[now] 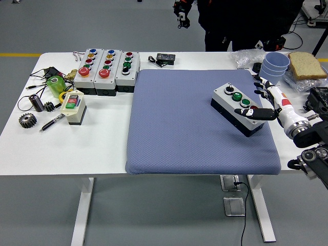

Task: Pick up the button,place it on the desk,press the button,press the button

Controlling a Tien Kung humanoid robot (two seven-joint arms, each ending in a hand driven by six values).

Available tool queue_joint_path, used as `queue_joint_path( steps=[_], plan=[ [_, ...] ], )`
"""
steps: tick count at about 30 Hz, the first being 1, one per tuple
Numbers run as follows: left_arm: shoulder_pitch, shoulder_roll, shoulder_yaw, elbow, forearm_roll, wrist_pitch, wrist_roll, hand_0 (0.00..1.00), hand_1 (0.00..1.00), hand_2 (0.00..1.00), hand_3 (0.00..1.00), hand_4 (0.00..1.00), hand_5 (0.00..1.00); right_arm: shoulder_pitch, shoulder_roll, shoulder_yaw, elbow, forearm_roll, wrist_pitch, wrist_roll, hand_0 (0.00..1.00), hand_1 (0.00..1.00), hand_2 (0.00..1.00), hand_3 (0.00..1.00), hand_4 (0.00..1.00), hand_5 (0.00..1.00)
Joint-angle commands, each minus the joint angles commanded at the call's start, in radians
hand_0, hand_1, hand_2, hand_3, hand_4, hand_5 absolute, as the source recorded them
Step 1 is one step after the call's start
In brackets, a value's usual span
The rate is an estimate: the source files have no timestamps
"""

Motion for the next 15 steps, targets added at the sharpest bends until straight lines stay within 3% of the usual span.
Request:
queue_joint_path(
  steps=[3, 10, 15],
  plan=[
    [0.000, 0.000, 0.001, 0.000, 0.000, 0.000, 0.000, 0.627, 0.661, 0.679, 0.602, 0.339, 0.640, 0.014, 0.003, -0.016, -0.011, -0.065, -0.010, 0.008, 0.990, 0.896, 0.956, 0.998, 0.998, 0.145],
    [-0.001, 0.001, -0.003, 0.000, -0.003, 0.000, -0.002, 0.627, 0.661, 0.678, 0.602, 0.339, 0.639, 0.069, 0.017, -0.077, -0.062, -0.347, -0.009, 0.007, 0.989, 0.896, 0.956, 0.998, 0.998, 0.148],
    [-0.002, 0.003, -0.002, 0.000, -0.009, 0.001, -0.004, 0.627, 0.660, 0.679, 0.602, 0.340, 0.642, 0.092, 0.036, -0.104, -0.085, -0.367, 0.008, 0.004, 0.992, 0.899, 0.957, 0.998, 0.998, 0.156]
  ],
)
